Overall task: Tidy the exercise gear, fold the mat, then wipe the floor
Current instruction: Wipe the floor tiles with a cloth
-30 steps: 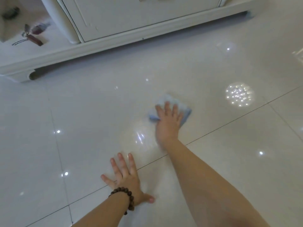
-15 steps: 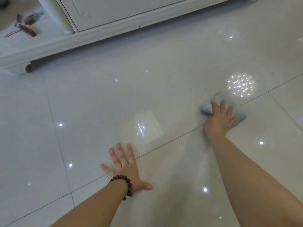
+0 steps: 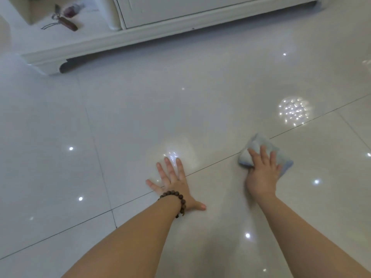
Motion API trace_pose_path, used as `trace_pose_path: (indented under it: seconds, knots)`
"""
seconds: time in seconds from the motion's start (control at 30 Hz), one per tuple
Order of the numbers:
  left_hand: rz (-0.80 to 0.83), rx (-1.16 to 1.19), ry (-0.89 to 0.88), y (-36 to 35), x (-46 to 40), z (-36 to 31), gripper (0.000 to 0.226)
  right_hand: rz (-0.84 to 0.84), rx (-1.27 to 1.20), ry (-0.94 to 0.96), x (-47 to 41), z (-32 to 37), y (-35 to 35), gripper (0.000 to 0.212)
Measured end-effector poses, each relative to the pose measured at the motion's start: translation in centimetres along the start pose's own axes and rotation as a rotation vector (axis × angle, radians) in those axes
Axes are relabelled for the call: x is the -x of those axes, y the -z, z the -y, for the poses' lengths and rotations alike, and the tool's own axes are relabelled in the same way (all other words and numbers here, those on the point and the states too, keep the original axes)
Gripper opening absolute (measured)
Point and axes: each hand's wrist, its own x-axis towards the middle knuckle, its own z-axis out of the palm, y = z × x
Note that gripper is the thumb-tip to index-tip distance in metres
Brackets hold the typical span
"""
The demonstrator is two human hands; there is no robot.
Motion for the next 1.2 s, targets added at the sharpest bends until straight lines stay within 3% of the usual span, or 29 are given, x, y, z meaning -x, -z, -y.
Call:
trace_pose_path:
  seconds: [0.27,0.33,0.53,0.63,0.9,1.2]
  knots:
    - [-0.093,0.026,-0.051,-0.3,0.6,0.7,0.153,0.153,-0.038,0.223,7.1,4.1,-2.2,0.062]
    - [-0.139,0.023,-0.061,-0.1,0.8,1.1,0.135,0.172,-0.103,0.224,7.2,4.4,-1.4,0.062]
    - [-0.371,0.065,-0.142,1.9,3.5,5.1,0.05,0.158,-0.446,0.151,8.2,7.9,4.0,0.039]
    - [-0.371,0.041,-0.187,4.0,7.9,7.5,0.03,0.121,-0.454,0.142,9.8,10.2,7.3,0.037]
    - [-0.334,0.068,-0.208,12.6,25.6,11.6,0.036,0.188,-0.592,0.001,18.8,18.5,23.6,0.031]
    - [-0.388,0.161,-0.288,29.2,46.9,11.2,0.044,0.136,-0.656,-0.067,26.5,25.4,47.6,0.017]
